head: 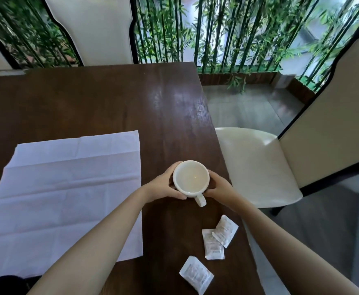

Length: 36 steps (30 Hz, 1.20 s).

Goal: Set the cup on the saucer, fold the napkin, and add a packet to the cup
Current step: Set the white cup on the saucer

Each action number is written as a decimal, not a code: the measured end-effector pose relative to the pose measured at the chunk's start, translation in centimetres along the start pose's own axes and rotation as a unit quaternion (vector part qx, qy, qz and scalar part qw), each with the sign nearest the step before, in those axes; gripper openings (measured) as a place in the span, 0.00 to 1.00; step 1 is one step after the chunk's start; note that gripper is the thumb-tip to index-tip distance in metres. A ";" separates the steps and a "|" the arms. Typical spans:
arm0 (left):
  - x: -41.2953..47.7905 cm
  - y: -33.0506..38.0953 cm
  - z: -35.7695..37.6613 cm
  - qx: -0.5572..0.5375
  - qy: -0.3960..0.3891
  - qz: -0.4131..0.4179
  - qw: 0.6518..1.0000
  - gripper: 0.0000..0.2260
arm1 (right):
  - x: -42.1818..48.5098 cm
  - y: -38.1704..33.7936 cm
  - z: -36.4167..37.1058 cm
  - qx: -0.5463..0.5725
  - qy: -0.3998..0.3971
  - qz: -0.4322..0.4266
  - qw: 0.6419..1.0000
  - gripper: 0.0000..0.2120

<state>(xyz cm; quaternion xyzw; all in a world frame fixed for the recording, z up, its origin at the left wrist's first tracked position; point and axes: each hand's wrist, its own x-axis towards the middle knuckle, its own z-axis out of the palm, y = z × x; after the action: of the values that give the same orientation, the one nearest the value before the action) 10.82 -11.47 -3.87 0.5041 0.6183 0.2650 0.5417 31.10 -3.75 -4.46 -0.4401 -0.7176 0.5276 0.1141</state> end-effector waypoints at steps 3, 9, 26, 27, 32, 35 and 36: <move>0.3 -0.2 0.0 -0.014 0.026 0.015 0.999 0.40 | 0.6 -0.1 -0.1 -0.002 -0.002 0.012 1.000 0.33; 0.2 -0.3 0.6 -0.018 0.073 0.022 0.997 0.41 | 0.9 -0.4 -0.2 -0.028 0.018 0.074 0.997 0.21; -2.7 -0.5 1.2 -0.063 0.241 0.029 0.968 0.37 | -2.1 -4.0 0.6 0.015 -0.093 0.103 0.990 0.14; -3.2 -0.2 0.9 -0.063 0.253 0.033 0.965 0.36 | -2.1 -4.6 1.0 0.022 -0.082 0.092 0.992 0.14; -5.7 1.7 -1.1 -0.052 0.299 0.063 0.951 0.35 | -2.1 -7.9 2.5 0.041 -0.036 0.040 0.998 0.13; -7.6 2.8 -2.5 -0.058 0.320 0.079 0.942 0.35 | -2.4 -10.5 3.3 0.054 -0.021 0.015 0.998 0.13; -8.3 3.1 -3.0 -0.060 0.327 0.084 0.939 0.36 | -2.6 -11.4 3.6 0.060 -0.018 0.005 0.998 0.13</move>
<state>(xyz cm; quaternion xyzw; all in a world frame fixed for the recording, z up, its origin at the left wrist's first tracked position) 8.23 -17.31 3.01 0.4061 0.7000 0.4963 0.3143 24.53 -8.70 4.60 -0.4266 -0.6841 0.5783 0.1249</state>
